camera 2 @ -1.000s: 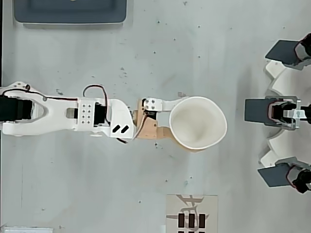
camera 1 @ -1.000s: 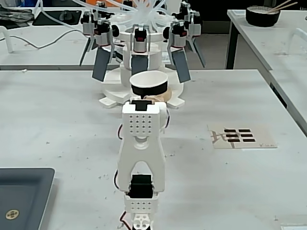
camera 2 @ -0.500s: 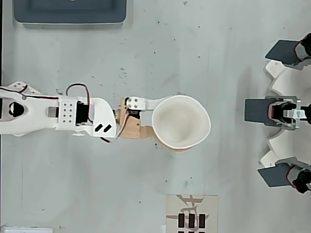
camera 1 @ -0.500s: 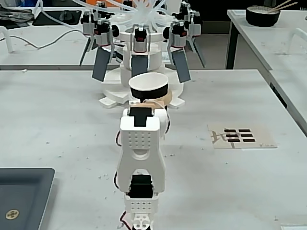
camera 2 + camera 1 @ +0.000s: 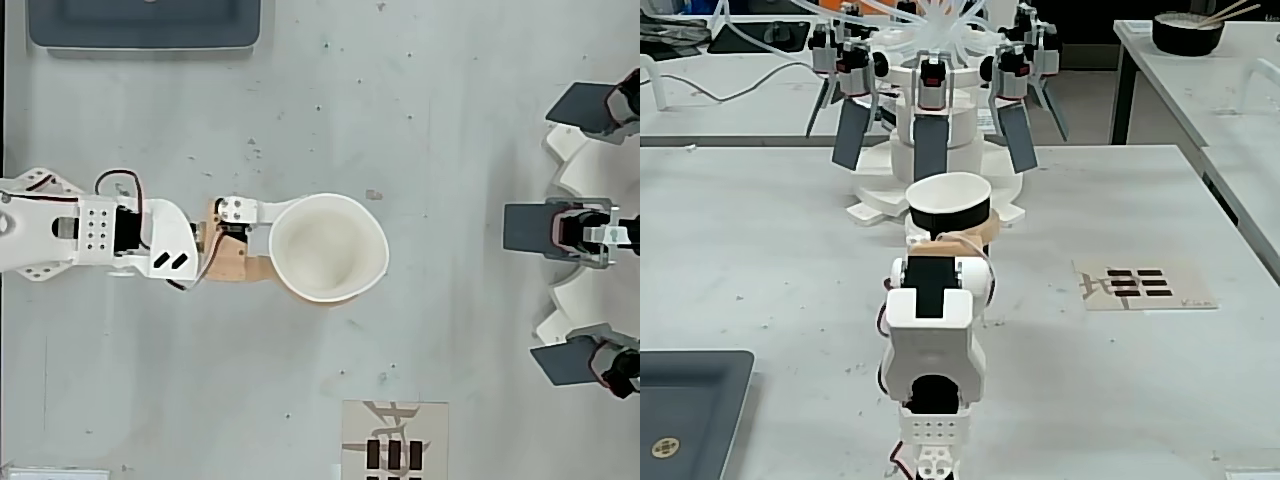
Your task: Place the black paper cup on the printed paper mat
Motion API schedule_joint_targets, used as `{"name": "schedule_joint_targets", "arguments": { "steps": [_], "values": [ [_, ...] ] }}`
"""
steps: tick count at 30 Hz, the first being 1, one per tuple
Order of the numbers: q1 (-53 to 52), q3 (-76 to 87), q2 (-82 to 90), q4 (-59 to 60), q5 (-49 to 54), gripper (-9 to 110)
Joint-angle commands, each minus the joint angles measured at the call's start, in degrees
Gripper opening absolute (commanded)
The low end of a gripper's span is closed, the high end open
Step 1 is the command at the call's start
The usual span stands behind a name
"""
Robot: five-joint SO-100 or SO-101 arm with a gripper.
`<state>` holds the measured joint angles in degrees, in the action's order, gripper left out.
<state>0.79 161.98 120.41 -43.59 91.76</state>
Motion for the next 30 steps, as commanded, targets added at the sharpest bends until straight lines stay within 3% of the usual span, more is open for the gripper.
{"name": "schedule_joint_targets", "arguments": {
  "steps": [1, 11, 21, 30],
  "values": [
    [-1.58, 1.58, 4.57, -1.67, 0.26, 6],
    [-3.60, 10.55, 9.84, -6.59, 0.97, 5],
    [-4.48, 10.37, 3.16, -17.14, 0.44, 5],
    [-12.57, 7.03, -6.68, -22.50, -1.93, 5]
  ]
}}
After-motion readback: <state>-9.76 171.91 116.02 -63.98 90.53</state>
